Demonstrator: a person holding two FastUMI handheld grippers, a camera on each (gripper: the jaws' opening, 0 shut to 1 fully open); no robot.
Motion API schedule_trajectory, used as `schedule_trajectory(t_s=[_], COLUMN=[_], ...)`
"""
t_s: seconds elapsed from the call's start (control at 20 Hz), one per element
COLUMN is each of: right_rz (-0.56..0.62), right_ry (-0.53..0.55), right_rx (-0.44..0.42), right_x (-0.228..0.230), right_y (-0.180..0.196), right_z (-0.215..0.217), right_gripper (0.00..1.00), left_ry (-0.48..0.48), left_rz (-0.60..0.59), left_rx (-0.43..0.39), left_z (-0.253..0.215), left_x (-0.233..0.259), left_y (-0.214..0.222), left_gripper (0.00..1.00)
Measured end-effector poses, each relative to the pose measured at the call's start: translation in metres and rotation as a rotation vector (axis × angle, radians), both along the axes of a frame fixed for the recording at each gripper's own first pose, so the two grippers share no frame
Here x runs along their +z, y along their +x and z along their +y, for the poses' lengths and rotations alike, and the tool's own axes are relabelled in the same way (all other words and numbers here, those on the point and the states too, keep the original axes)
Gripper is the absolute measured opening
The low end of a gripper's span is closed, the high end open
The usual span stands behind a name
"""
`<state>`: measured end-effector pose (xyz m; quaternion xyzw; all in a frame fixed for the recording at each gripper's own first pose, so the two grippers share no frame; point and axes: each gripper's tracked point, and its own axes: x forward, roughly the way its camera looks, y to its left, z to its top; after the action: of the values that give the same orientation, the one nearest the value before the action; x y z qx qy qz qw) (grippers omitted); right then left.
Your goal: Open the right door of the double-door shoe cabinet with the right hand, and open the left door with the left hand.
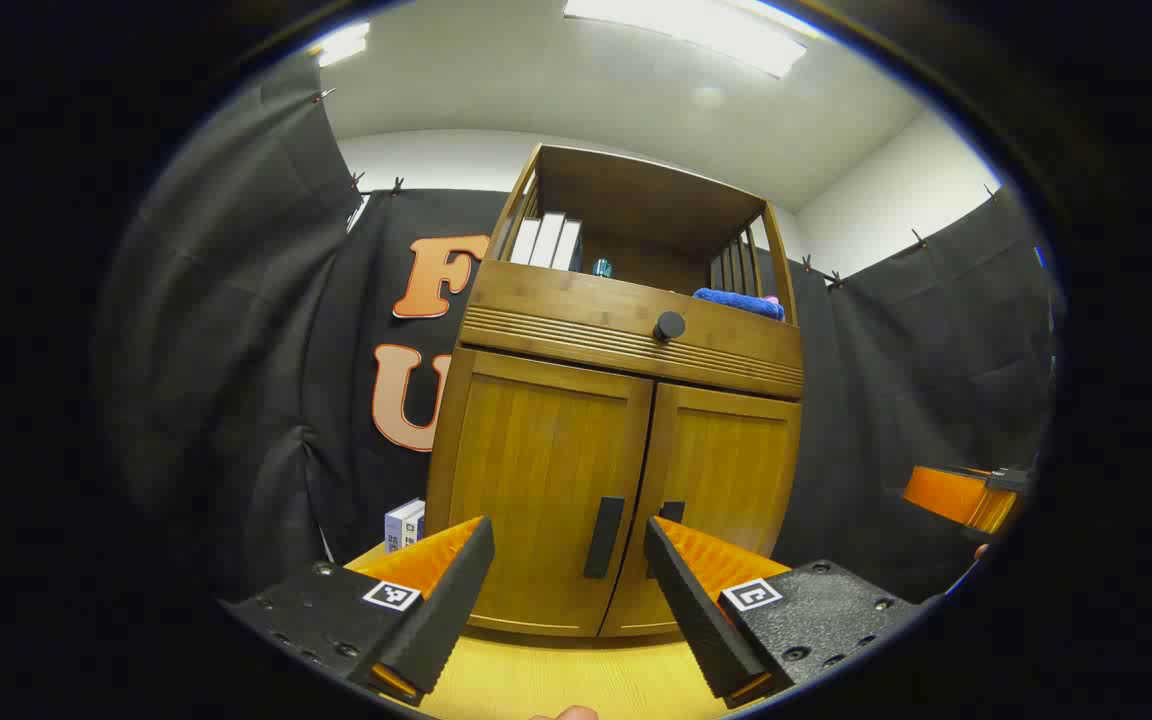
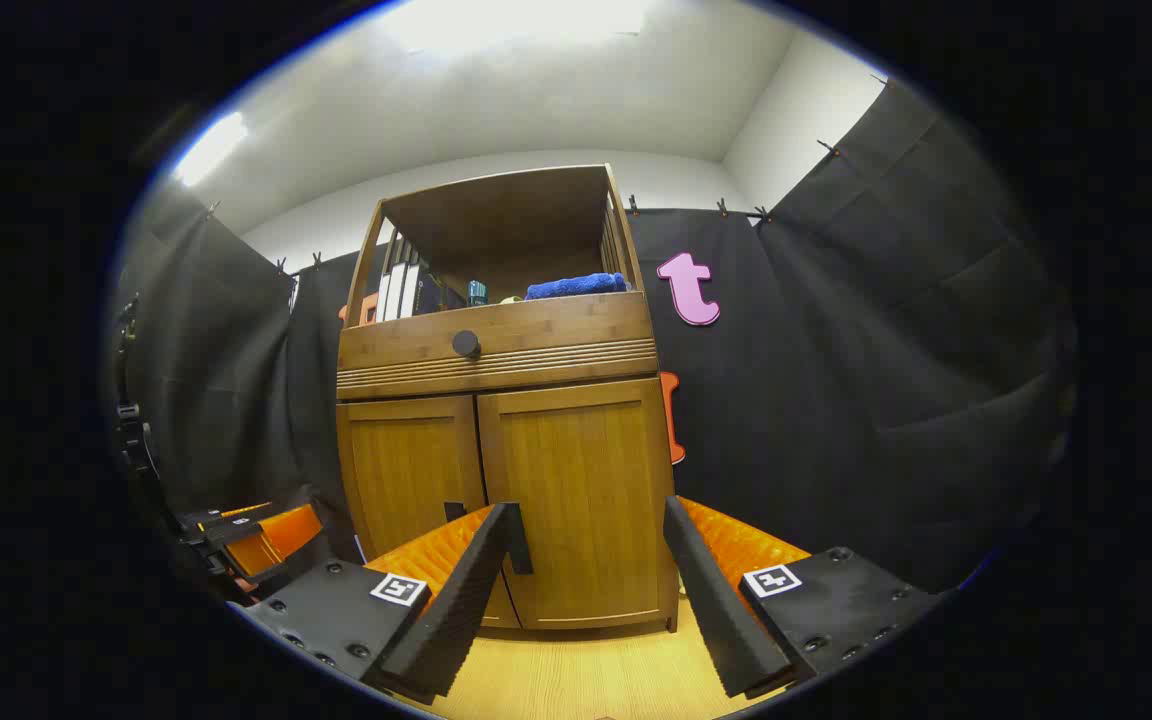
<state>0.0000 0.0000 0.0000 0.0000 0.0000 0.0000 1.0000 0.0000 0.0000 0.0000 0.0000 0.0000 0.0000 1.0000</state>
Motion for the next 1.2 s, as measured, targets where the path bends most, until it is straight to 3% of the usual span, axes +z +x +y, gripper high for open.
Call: schedule_trajectory(t_s=[1.2], right_rz=[0.018], right_ry=[0.003], right_rx=[0.004], right_x=[-0.0067], right_y=[0.0006], right_z=[0.0035], right_gripper=[0.93], left_ry=[0.000], left_rz=[0.010], left_rx=[0.020], left_z=[0.0003], left_x=[-0.0038], left_y=[0.0012], left_gripper=[0.95])
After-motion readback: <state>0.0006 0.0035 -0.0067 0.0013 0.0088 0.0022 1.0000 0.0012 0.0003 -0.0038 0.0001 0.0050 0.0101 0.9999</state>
